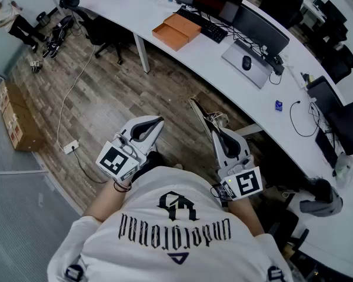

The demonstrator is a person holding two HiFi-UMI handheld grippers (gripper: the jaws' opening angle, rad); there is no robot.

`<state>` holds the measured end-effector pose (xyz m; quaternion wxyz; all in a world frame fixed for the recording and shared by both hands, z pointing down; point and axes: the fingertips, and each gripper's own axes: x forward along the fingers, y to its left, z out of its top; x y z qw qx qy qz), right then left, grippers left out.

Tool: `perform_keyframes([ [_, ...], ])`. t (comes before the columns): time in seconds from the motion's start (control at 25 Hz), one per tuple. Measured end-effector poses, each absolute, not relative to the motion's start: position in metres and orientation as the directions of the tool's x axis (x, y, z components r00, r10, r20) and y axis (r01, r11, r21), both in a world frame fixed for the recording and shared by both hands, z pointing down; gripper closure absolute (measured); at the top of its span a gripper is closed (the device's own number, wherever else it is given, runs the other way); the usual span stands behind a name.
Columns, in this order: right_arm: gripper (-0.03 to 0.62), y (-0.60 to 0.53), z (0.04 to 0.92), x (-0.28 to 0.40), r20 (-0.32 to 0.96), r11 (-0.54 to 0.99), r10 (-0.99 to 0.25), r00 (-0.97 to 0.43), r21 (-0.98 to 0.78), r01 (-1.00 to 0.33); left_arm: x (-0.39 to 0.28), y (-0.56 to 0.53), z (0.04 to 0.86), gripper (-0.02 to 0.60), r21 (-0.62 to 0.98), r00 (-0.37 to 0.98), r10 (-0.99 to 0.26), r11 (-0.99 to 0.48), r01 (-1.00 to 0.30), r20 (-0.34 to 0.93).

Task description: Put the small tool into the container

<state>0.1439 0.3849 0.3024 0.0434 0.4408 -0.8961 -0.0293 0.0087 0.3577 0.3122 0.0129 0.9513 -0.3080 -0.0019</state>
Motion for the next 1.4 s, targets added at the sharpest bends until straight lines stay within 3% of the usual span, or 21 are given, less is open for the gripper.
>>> perform_keyframes([
  [0.68, 0.568, 0.341, 0.311, 0.112, 0.079, 0.625, -0.78, -0.62, 0.075, -0.777, -0.027, 0.316, 0.325, 0.569, 0.06, 0.797, -0.604, -0.795, -0.604, 0.016],
  [1.4, 0.568, 0.21, 0.3, 0.011, 0.077, 0.614, -0.789, -0.61, 0.095, -0.783, -0.119, 0.193, 0.313, 0.569, 0.052, 0.828, -0.561, -0.827, -0.56, -0.009],
])
